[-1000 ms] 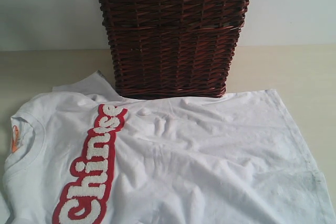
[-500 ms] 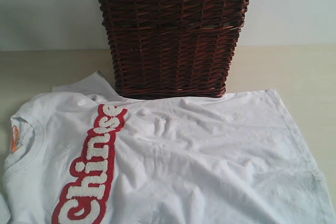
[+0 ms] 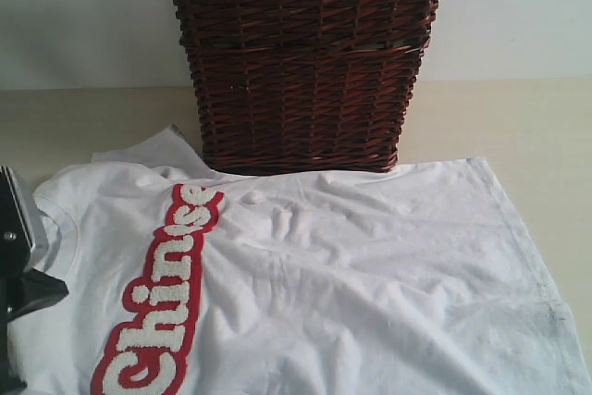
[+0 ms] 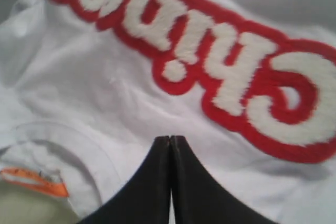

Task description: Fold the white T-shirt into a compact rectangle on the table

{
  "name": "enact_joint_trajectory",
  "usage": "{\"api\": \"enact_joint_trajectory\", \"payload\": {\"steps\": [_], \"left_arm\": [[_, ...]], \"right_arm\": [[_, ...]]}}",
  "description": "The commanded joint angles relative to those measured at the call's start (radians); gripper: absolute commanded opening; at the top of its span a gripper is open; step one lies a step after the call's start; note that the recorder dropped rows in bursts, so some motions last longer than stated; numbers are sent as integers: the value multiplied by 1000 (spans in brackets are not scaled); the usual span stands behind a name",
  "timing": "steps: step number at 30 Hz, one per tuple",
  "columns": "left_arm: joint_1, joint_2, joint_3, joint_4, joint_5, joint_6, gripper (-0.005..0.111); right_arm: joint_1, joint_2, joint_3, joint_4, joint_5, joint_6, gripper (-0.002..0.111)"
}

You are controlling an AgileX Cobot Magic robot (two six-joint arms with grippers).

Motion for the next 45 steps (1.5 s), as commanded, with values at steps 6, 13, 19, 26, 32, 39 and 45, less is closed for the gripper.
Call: {"api": "enact_joint_trajectory", "payload": {"steps": [6,13,19,26,32,39,45], "left_arm": [[254,249,-54,-288,-25,-14,0],[502,211,-60,-252,387,-6,0],[608,214,-76,-180,637,118,0],[608,309,-74,-96,584,144,0],[608,321,-31,-85,489,219,0],[608,372,-21,-147,376,347,0],[608,397,-21,-153,376,354,0]], "right_arm": [[2,-6,5,5,-6,2,0],[2,-6,5,5,-6,2,0],[2,-6,5,5,-6,2,0],[2,-6,5,5,-6,2,0],[2,-6,5,5,-6,2,0],[2,-6,5,5,-6,2,0],[2,-6,5,5,-6,2,0]]}}
